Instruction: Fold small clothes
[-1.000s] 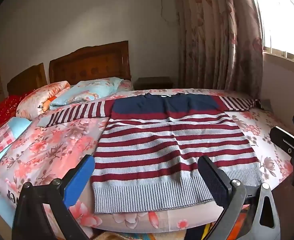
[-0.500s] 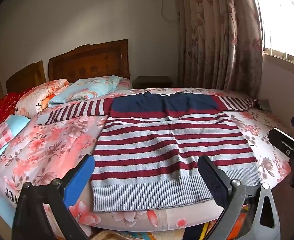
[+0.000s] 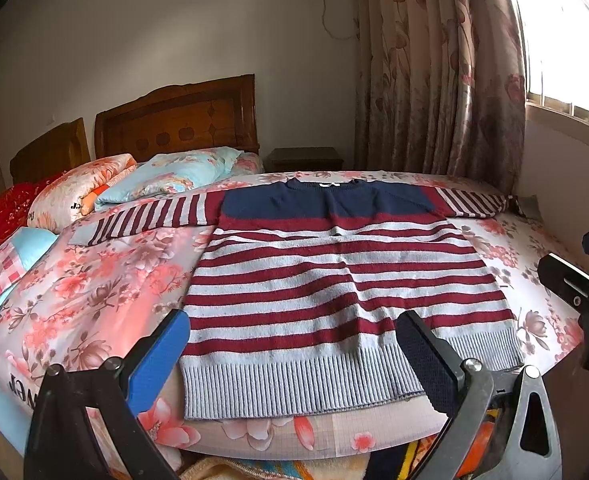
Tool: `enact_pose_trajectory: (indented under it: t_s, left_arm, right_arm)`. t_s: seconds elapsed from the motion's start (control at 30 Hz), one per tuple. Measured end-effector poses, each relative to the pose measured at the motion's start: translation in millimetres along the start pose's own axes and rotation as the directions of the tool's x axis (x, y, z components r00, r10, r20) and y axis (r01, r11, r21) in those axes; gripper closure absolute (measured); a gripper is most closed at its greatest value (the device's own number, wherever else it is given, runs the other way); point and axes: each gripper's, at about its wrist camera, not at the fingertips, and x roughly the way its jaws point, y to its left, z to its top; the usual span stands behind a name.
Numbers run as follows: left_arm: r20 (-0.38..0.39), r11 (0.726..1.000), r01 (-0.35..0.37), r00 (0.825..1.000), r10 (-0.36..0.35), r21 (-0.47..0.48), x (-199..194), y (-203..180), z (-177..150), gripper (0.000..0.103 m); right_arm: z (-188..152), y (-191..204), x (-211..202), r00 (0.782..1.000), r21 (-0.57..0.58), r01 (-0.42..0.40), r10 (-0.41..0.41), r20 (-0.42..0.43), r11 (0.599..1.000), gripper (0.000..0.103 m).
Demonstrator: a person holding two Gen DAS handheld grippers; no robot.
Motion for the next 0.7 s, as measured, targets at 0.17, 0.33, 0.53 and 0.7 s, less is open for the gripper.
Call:
enact_pose_trajectory:
  t_s: [0.17, 0.33, 0.53, 0.7]
  left_arm:
    - [-0.005, 1.000, 0.002, 1.000, -0.002, -0.002, 0.7, 0.2, -0.7, 0.000]
    - [-0.009, 1.000, 0.004, 1.000, -0.004, -0.002, 1.5, 0.9, -1.2, 0.000]
    - [-0.015, 1.000, 0.005, 1.000, -0.005, -0.004, 3.0, 1.0, -2.8, 0.000]
    - [-0.021, 1.000, 0.006, 1.000, -0.006, -0.006, 3.9, 1.5, -3.8, 0.000]
  right_arm:
    - [-1.0, -0.8, 1.3, 1.000, 0.004, -0.001, 0.001, -0.006, 1.000, 0.011]
    - [-1.4, -0.5, 2.9, 1.000, 0.003, -0.002, 0.002, -0.012, 1.000, 0.011]
    - [-1.8, -0.4, 2.8, 1.000, 0.004, -0.002, 0.002, -0.012, 1.000, 0.011]
    - [-3.4, 0.0, 3.2, 1.000, 0.006, -0.002, 0.002, -0.015, 1.000, 0.011]
